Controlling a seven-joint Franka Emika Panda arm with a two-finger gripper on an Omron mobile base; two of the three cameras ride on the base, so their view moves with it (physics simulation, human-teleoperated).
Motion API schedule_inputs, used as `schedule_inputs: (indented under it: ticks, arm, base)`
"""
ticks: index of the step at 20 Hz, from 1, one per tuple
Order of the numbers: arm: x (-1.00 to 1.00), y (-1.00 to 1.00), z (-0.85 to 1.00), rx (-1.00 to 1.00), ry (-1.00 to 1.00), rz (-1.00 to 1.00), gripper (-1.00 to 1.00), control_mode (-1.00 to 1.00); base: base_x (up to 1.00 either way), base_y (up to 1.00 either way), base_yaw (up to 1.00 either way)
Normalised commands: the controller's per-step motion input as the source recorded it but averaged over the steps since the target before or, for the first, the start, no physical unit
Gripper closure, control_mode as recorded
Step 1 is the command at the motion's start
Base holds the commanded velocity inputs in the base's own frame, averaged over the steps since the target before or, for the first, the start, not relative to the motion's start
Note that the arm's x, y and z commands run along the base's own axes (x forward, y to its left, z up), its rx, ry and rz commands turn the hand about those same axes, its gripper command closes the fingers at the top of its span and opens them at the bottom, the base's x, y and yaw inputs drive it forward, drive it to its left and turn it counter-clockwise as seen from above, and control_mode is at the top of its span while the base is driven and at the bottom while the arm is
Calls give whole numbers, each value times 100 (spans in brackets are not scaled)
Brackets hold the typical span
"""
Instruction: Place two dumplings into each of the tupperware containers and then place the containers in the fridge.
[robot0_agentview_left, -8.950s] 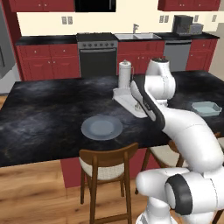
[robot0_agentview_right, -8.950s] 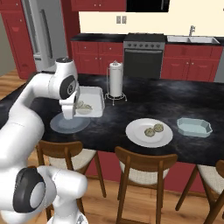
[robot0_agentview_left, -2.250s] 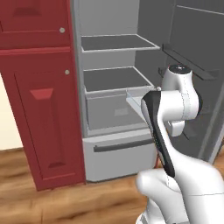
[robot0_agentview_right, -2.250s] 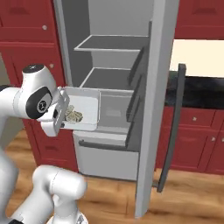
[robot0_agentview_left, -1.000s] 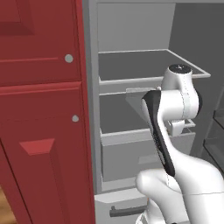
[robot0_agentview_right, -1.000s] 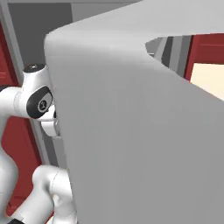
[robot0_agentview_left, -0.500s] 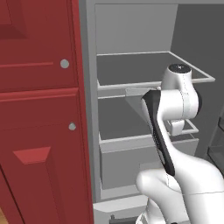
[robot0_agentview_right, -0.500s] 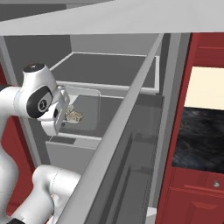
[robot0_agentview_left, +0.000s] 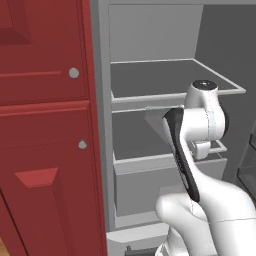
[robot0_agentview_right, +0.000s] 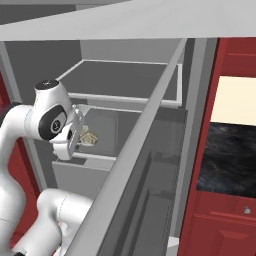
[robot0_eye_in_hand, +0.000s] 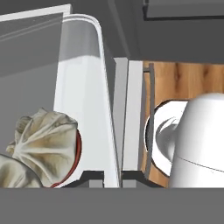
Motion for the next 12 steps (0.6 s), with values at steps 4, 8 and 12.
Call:
schedule_inputs:
  ticks: [4, 8, 12]
  arm:
    - [64, -34, -61, 0, -4, 1, 100, -100]
    - [93, -35, -67, 1, -7, 14, 100, -100]
    - [98, -38, -53, 4, -4, 15, 100, -100]
  base:
    - [0, 0, 0]
    - [0, 0, 0]
    - [0, 0, 0]
